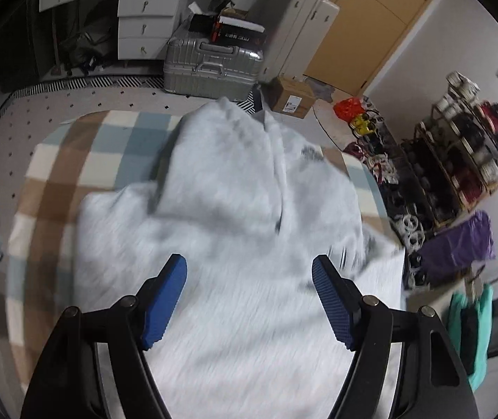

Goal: Fold large clothes

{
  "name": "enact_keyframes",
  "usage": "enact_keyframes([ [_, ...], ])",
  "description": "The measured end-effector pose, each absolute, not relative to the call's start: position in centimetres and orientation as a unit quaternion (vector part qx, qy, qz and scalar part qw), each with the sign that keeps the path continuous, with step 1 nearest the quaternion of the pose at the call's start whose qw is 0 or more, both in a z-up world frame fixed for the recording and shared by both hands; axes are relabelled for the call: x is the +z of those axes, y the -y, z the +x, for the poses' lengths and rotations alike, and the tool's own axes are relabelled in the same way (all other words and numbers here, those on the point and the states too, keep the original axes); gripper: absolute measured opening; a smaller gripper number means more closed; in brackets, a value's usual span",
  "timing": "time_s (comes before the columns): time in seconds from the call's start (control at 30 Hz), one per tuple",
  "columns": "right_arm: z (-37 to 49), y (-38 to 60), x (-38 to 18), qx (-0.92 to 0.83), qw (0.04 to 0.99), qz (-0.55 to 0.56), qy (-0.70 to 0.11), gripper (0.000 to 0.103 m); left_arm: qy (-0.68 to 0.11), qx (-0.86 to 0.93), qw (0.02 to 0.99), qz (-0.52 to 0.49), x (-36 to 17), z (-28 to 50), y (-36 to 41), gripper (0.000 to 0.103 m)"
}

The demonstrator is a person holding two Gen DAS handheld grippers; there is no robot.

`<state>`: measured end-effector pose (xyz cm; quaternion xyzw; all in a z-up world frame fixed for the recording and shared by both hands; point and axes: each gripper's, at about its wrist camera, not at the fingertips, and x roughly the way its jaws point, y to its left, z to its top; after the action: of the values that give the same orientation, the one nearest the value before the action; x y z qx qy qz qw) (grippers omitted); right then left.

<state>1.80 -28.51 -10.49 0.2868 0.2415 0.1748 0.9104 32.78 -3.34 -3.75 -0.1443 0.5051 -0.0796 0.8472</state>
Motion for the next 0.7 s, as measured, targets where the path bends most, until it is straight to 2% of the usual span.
enact_keyframes([
  [0.13,2.6,31.1,-11.5,0.175,0.892,0.328,-0.259,0.103,-0.555,-0.047,0.818,-0.144,-6.8,41.1,5.2,0.07],
  [0.23,2.8,32.6,-12.2,0.168,0.876,0.363,-0.268,0.103,-0.55,-0.036,0.817,-0.167,-8.9,45.0,5.9,0.07],
  [0.37,3.1,34.0,-13.0,0.171,0.858,0.398,-0.275,0.103,-0.589,-0.029,0.795,-0.142,-13.4,47.8,6.9,0.07],
  [0.5,3.8,34.9,-14.1,0.171,0.84,0.42,-0.297,0.103,-0.586,-0.012,0.803,-0.106,-15.0,48.1,6.7,0.068],
  [0.53,3.9,35.1,-14.2,0.169,0.837,0.427,-0.299,0.103,-0.581,-0.015,0.807,-0.103,-14.9,47.7,6.5,0.065],
  [0.57,3.8,35.2,-14.3,0.17,0.833,0.435,-0.298,0.103,-0.575,-0.014,0.813,-0.092,-14.6,47.3,6.4,0.038],
  [0.6,3.7,35.3,-14.4,0.172,0.831,0.438,-0.296,0.103,-0.572,-0.016,0.816,-0.082,-14.5,47.0,6.4,0.02],
  [0.63,3.6,35.4,-14.3,0.172,0.831,0.438,-0.295,0.103,-0.575,-0.03,0.814,-0.08,-14.7,46.2,6.2,0.018],
  [0.67,3.3,35.3,-14.2,0.172,0.834,0.437,-0.291,0.103,-0.576,-0.034,0.813,-0.074,-14.7,46.0,6.0,0.009],
  [0.7,3.1,35.2,-14.0,0.172,0.836,0.435,-0.288,0.103,-0.575,-0.035,0.814,-0.073,-14.8,45.6,5.7,0.008],
])
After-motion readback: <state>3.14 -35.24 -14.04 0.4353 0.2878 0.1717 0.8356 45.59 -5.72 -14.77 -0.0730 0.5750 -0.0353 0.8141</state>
